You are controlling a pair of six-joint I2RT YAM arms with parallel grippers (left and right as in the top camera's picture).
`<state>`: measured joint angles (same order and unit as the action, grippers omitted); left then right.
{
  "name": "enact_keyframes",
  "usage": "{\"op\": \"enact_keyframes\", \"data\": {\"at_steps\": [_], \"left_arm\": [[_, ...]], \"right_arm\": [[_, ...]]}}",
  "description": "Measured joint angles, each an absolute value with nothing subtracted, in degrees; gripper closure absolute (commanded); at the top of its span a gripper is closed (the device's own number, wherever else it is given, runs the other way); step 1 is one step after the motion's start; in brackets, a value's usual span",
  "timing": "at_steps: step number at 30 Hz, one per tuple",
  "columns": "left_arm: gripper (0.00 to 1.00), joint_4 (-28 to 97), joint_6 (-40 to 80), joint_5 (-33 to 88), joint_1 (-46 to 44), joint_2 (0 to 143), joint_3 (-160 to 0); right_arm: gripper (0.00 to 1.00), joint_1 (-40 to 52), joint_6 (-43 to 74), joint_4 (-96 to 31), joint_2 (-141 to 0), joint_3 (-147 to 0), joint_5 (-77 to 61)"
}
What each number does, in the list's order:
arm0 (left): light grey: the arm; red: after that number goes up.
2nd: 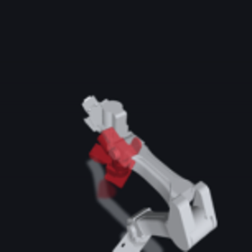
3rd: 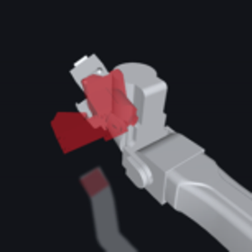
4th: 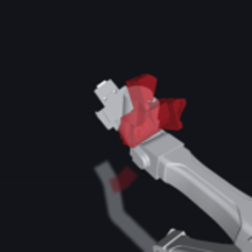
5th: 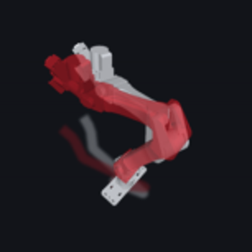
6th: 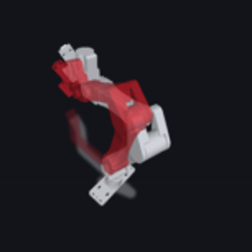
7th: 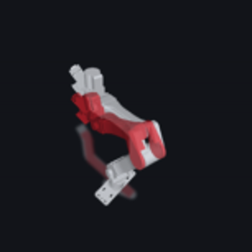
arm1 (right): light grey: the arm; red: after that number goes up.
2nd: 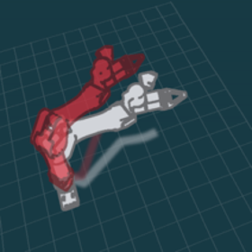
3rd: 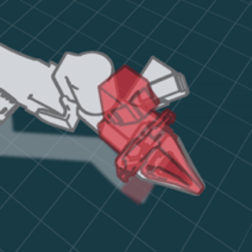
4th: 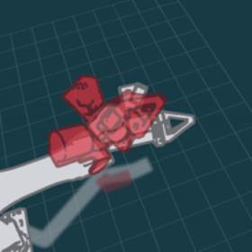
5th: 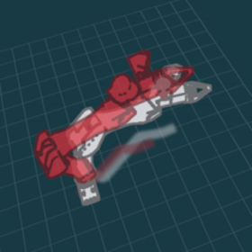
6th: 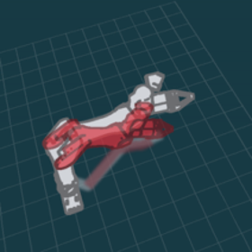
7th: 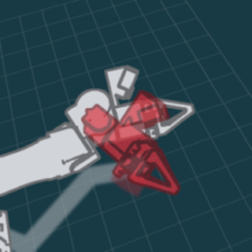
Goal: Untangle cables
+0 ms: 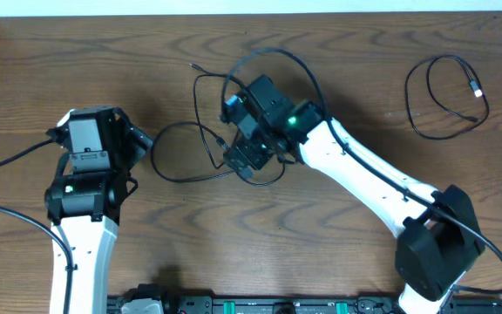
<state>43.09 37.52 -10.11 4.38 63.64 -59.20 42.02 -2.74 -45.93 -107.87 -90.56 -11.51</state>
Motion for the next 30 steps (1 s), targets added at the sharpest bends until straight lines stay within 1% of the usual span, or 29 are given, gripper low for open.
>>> {"op": "enact_keyframes", "data": {"at_steps": [4,8,14,17,20,24,30], "left_arm": [[0.07,43.7,37.8,-10.5,5.0,63.7,-59.2],[0.07,45.1,37.8,-10.5,5.0,63.6,-59.2],[0.07,46.7,37.8,-10.5,5.0,63.9,-59.2],[0.07,47.5,37.8,-10.5,5.0,64.4,-59.2],[0.07,47.5,37.8,-10.5,5.0,65.1,-59.2],[0.07,47.6,37.8,-10.5,5.0,65.9,-59.2],[0.07,47.6,37.8,-10.5,5.0,66.4,-59.2]], "right_arm": [[0.01,43.9,0.1,-47.0,-107.9,-96.9,-11.2],[0.01,45.1,2.3,-47.2,-108.3,-97.5,-10.3],[0.01,45.1,3.7,-47.6,-114.5,-97.5,-7.9],[0.01,45.1,4.1,-50.9,-118.3,-98.8,-7.7],[0.01,45.1,4.2,-54.3,-121.3,-102.1,-8.4],[0.01,45.1,4.6,-56.2,-121.9,-106.7,-10.3],[0.01,45.7,5.9,-56.6,-121.9,-108.3,-15.4]]}}
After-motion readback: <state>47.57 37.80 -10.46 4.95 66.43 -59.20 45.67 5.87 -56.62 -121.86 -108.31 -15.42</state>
